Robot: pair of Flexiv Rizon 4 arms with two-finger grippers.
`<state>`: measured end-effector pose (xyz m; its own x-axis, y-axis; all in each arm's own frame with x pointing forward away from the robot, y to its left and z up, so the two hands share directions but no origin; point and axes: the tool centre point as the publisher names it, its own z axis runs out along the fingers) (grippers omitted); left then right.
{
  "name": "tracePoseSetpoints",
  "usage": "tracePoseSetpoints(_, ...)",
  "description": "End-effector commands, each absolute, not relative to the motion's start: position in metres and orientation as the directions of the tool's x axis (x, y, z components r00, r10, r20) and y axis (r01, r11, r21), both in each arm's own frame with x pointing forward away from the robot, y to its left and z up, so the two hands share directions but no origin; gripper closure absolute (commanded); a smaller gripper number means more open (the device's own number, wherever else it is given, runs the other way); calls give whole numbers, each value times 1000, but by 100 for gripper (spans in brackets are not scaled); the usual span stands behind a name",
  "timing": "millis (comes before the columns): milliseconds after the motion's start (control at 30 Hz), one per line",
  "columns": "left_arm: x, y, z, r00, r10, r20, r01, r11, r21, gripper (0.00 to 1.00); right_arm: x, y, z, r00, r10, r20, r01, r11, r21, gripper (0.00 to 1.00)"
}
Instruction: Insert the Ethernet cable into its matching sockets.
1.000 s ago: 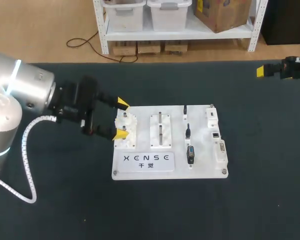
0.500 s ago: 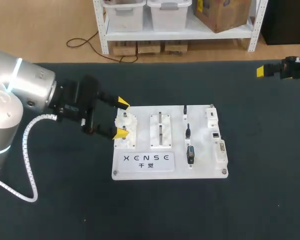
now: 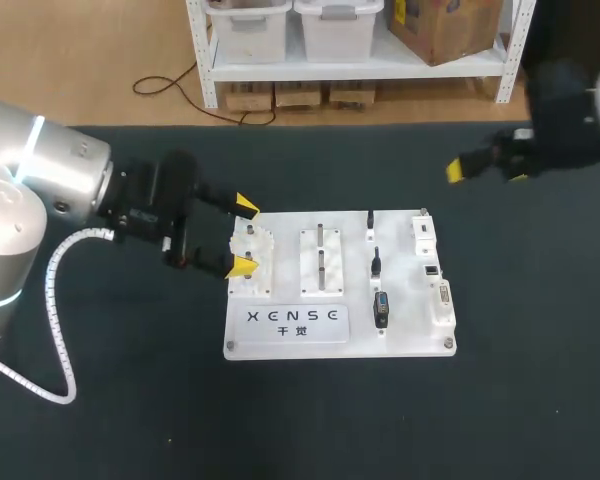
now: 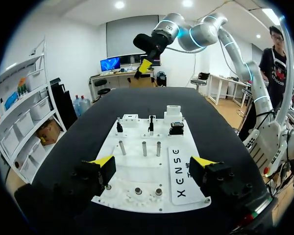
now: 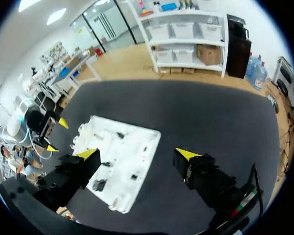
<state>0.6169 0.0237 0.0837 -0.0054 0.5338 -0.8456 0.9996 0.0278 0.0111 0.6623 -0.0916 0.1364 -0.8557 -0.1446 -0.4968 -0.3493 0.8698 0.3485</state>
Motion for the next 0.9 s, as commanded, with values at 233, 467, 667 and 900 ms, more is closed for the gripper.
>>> tracePoseSetpoints(233,617,24,83,-4,532,-847,1000,27,12,0,629,-21,121,-936,-81,-341,-79,997,-20,0)
tracePoseSetpoints(467,617,24,83,-4,532,-847,1000,27,12,0,622,2,87,-960,-58,-276,-39,996,-74,0)
tracePoseSetpoints(667,617,24,83,-4,532,-847,1000,27,12,0,629,11,61,-971,-42,-234,-18,994,-105,0)
tracePoseSetpoints(900,617,24,83,-4,532,-847,1000,27,12,0,634,13,40,-979,-13,-203,17,990,-143,0)
